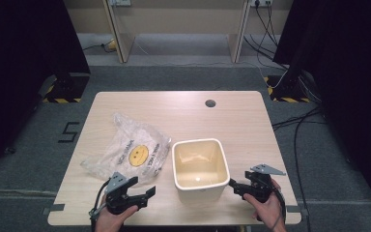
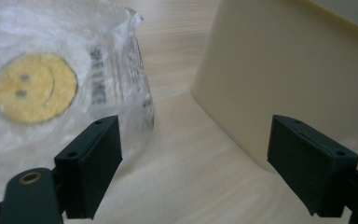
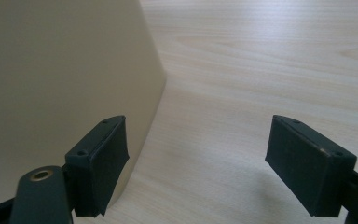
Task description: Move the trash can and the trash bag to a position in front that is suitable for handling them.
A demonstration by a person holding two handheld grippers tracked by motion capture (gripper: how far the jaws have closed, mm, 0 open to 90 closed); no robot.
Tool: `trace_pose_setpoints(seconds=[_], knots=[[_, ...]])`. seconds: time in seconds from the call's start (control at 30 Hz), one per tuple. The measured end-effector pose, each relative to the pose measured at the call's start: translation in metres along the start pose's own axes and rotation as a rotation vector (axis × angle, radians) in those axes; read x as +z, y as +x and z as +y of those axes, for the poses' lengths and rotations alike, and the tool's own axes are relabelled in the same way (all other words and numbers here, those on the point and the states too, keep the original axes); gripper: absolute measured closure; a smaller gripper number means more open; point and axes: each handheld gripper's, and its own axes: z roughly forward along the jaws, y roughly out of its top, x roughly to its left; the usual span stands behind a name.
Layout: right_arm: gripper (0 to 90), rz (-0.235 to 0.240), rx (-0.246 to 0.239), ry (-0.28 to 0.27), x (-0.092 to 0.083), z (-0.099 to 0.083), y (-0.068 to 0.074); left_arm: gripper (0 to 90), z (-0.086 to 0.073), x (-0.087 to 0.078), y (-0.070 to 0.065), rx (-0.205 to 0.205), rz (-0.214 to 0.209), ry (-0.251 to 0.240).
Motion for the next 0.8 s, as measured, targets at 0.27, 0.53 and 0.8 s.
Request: trace_pose_setpoints(seconds=[0.27, 0.53, 0.8], knots=[[22.1, 0.049, -0.001, 0.002, 0.003, 0.000, 0.010, 18.4, 0.021, 0.030, -0.021, 0.016, 0.003, -0.002], [26.5, 0.023, -0.006, 0.009, 0.007, 0.004, 0.016, 23.6, 0.025, 0.046, -0.029, 0.005, 0.070, 0.028], [32.2, 0.004, 0.026, 0.003, 0.021, 0.015, 0.018, 31.8, 0.032, 0.053, -0.029, 0.022, 0.120, 0.023]])
